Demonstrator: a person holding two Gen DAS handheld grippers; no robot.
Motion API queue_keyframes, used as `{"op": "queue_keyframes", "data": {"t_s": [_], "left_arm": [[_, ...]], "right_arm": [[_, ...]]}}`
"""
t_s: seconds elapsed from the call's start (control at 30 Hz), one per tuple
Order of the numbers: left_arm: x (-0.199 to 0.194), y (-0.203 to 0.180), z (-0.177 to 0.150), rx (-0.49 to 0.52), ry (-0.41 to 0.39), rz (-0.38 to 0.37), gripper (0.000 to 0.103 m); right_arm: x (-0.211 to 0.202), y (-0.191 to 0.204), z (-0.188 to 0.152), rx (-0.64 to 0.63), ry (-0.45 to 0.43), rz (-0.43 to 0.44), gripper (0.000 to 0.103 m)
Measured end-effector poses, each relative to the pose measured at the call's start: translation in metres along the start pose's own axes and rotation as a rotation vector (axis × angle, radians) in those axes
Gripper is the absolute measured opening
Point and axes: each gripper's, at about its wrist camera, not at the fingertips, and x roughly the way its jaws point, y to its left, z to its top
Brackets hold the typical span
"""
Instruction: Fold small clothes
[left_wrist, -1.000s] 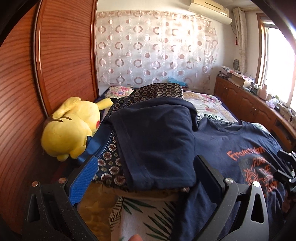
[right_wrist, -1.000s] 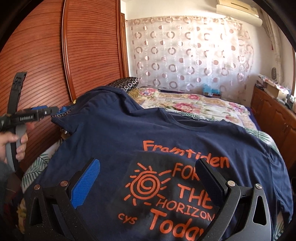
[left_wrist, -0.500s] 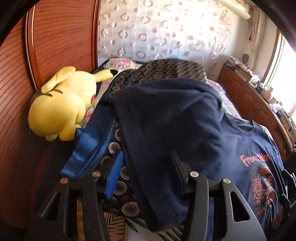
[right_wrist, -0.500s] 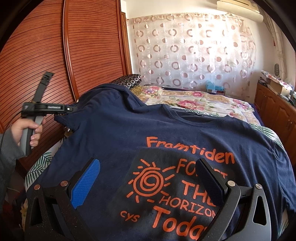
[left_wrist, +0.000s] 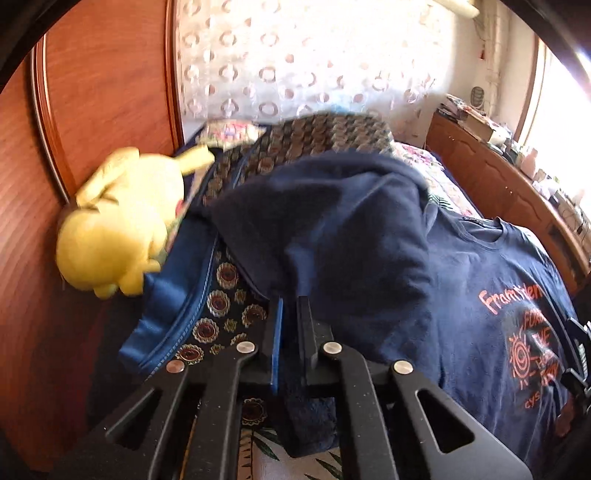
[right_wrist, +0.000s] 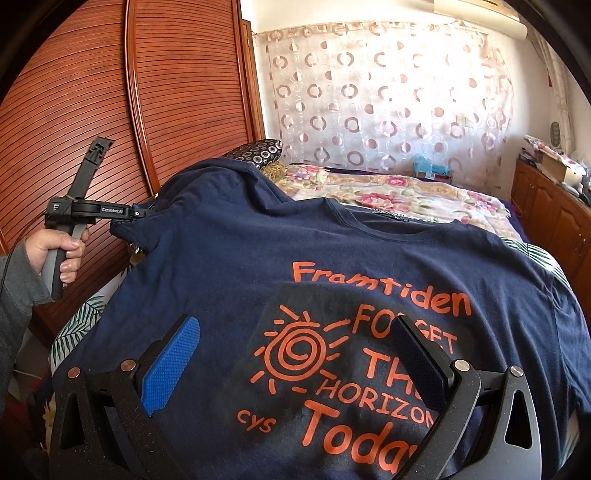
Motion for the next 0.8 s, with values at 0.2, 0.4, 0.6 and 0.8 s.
{"op": "queue_keyframes", "data": {"t_s": [0.2, 0.4, 0.6, 0.8], "left_arm": [[-0.035, -0.021, 0.013, 0.049, -0.107, -0.017, 0.001], [-0.058, -0.065, 0.027, 0.119, -0.162, -0.099, 0.000], [-0.067, -0.077, 0.034, 0.149, -0.179, -0.069, 0.009], [-0.043, -0.038, 0.024, 0.111, -0.099, 0.020, 0.051]], "right_arm": [[-0.006, -0.007, -0.001, 0.018, -0.009, -0.011, 0.103], [-0.018, -0.022, -0.001, 0.052, -0.028, -0.034, 0.103], [-0.025, -0.032, -0.003, 0.074, -0.030, -0.051, 0.103], [-0.021, -0.026, -0.005, 0.083, -0.025, -0.041, 0.103]]}}
